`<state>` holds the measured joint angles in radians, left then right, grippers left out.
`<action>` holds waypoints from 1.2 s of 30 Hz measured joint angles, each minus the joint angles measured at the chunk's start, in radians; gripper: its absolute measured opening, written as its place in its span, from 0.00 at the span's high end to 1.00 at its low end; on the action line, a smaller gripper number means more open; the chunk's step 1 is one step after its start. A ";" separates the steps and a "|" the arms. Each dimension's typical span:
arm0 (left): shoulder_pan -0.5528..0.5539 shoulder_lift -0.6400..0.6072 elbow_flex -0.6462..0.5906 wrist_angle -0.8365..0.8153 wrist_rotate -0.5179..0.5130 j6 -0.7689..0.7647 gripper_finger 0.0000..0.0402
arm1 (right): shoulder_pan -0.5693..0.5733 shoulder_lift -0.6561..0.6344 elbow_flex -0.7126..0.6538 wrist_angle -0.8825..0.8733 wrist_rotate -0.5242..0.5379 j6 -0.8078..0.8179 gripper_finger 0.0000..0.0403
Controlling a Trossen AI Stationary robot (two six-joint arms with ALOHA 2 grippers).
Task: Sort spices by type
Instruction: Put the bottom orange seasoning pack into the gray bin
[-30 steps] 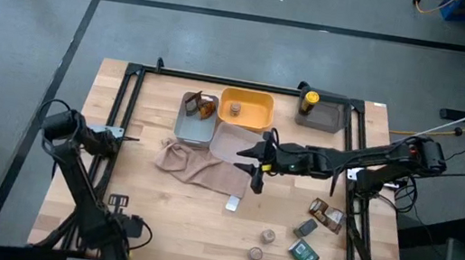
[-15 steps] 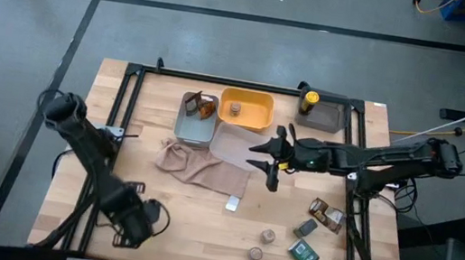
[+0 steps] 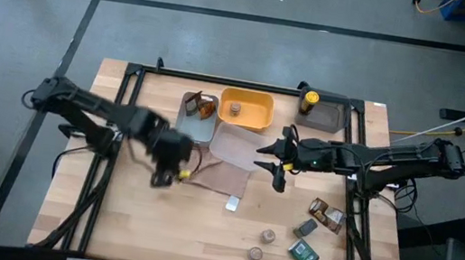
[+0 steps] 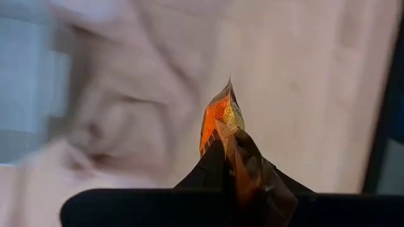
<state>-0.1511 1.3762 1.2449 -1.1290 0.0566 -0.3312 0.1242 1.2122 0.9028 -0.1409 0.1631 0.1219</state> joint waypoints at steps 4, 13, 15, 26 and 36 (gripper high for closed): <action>0.195 0.007 0.000 0.009 0.000 0.143 1.00 | 0.000 0.000 0.000 0.003 0.000 0.000 0.57; 0.496 0.051 0.000 0.087 0.001 0.349 1.00 | 0.000 0.000 0.000 0.001 0.000 0.000 0.57; 0.533 0.066 0.000 0.100 0.000 0.370 1.00 | 0.000 0.000 0.000 0.001 0.000 0.000 0.57; 0.611 0.253 0.000 0.131 -0.035 0.441 1.00 | 0.000 0.000 0.000 -0.027 0.000 0.000 0.57; 0.611 0.372 0.001 0.130 -0.129 0.441 0.99 | 0.000 0.000 0.000 -0.097 0.000 0.000 0.57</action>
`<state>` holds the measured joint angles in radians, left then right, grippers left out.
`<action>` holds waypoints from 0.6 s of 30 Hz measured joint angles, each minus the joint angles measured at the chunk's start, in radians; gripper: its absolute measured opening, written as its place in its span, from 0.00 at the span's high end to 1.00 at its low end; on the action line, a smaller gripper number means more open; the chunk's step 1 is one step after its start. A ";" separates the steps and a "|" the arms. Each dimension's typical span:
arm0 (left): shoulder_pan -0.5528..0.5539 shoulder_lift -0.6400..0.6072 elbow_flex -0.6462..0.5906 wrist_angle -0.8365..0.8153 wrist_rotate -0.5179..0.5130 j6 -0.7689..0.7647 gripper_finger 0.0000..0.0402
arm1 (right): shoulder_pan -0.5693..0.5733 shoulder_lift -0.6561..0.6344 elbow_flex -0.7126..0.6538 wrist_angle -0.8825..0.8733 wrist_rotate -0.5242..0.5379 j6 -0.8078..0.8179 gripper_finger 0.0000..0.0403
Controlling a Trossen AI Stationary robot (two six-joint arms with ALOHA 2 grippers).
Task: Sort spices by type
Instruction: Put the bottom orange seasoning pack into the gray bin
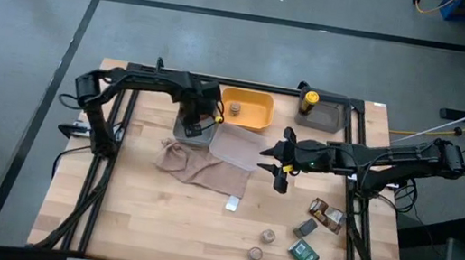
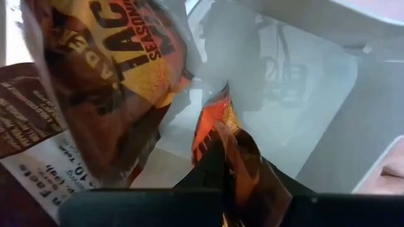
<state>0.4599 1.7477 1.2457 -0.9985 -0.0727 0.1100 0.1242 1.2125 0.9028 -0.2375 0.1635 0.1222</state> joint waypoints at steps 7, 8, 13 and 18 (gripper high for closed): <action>-0.003 0.000 0.000 0.001 -0.002 0.007 0.90 | 0.000 0.000 0.000 0.000 0.000 0.000 0.57; -0.004 0.000 0.000 0.003 -0.002 0.008 0.87 | 0.000 0.000 0.000 0.000 0.000 0.000 0.57; -0.003 0.000 0.000 0.011 -0.002 0.009 0.74 | 0.000 0.000 0.000 0.000 0.000 0.000 0.57; -0.003 0.000 0.017 -0.021 -0.002 0.010 0.68 | 0.000 0.000 0.000 0.000 0.000 0.000 0.57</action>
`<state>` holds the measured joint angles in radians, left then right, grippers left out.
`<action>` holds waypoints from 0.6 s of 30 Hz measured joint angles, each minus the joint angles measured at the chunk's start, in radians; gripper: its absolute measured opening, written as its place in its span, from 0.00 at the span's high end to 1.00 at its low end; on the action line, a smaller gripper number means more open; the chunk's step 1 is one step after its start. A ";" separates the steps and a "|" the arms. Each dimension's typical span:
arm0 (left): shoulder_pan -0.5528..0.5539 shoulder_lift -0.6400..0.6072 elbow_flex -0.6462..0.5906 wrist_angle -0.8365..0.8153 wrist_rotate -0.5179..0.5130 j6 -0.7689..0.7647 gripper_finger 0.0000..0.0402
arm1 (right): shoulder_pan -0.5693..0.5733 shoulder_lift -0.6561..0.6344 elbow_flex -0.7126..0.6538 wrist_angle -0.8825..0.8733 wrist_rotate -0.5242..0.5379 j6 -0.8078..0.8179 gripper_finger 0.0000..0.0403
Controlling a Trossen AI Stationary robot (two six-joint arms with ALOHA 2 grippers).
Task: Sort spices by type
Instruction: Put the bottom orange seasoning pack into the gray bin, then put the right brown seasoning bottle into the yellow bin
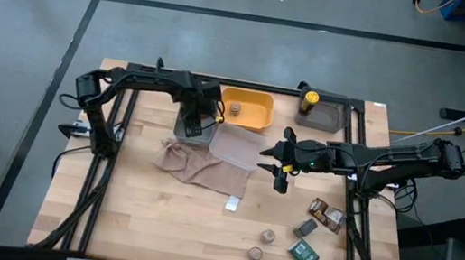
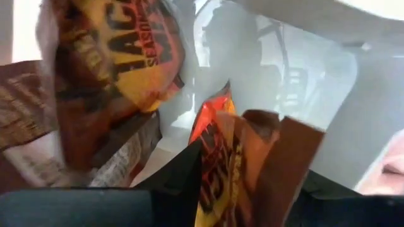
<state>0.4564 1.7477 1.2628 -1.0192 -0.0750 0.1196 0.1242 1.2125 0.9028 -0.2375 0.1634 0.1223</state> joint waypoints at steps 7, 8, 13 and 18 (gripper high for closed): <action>0.000 -0.036 0.083 -0.047 0.000 0.001 0.68 | 0.000 0.000 0.000 0.000 0.000 0.001 0.57; 0.000 -0.045 0.094 -0.050 0.000 0.006 0.68 | 0.000 0.000 0.000 0.000 0.000 0.001 0.57; 0.000 -0.099 0.156 -0.086 0.000 0.019 0.68 | 0.000 0.000 0.000 0.000 0.000 0.002 0.57; -0.005 -0.183 0.182 -0.104 0.006 0.011 0.68 | 0.000 0.000 0.000 -0.006 -0.049 -0.002 0.57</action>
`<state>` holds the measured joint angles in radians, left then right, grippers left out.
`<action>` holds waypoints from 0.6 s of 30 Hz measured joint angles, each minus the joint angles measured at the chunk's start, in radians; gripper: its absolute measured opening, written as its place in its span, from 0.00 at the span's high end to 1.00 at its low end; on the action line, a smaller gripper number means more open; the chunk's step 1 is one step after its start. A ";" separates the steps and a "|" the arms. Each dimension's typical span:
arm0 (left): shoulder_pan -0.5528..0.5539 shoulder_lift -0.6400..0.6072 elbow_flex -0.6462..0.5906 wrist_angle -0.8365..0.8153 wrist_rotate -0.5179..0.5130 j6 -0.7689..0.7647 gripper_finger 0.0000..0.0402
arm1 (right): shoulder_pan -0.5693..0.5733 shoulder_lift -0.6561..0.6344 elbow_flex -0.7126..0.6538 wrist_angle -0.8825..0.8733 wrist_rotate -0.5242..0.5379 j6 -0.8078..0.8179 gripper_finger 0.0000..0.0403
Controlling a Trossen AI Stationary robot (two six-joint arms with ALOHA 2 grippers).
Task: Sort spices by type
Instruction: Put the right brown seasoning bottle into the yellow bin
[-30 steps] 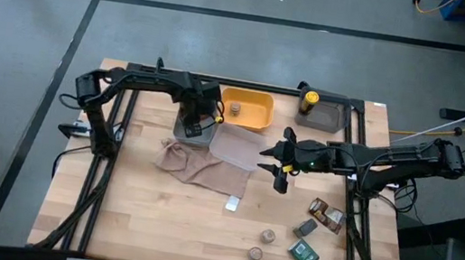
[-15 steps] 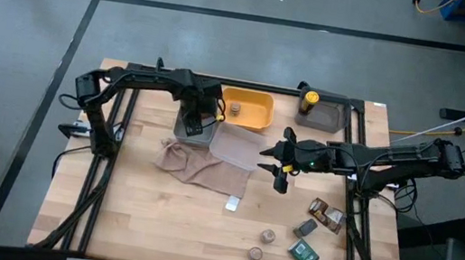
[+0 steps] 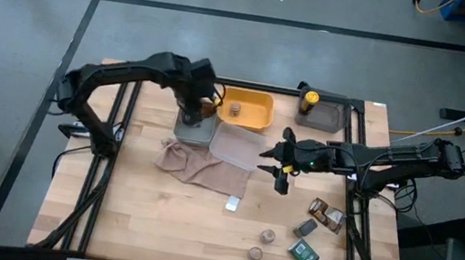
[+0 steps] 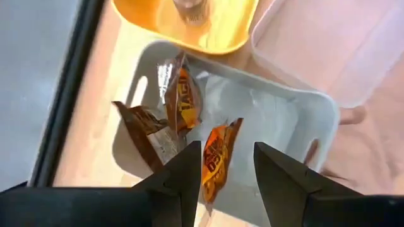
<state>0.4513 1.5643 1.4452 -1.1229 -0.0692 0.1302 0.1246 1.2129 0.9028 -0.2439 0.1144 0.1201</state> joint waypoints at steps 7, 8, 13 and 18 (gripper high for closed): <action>-0.063 -0.148 0.000 0.026 0.006 -0.067 0.68 | 0.001 0.000 0.000 -0.035 -0.206 -0.011 0.57; -0.079 -0.165 0.000 0.033 0.006 -0.076 0.68 | 0.001 0.000 0.000 -0.039 -0.229 -0.004 0.57; -0.171 -0.225 0.000 0.074 0.006 -0.121 0.68 | 0.001 0.000 0.000 -0.055 -0.309 0.086 0.57; -0.270 -0.237 -0.005 0.097 0.006 -0.151 0.68 | 0.018 0.000 0.000 -0.085 -0.404 0.166 0.57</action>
<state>0.1818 1.3277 1.4401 -1.0255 -0.0628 -0.0204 0.1423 1.2133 0.9024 -0.3287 -0.2894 0.2856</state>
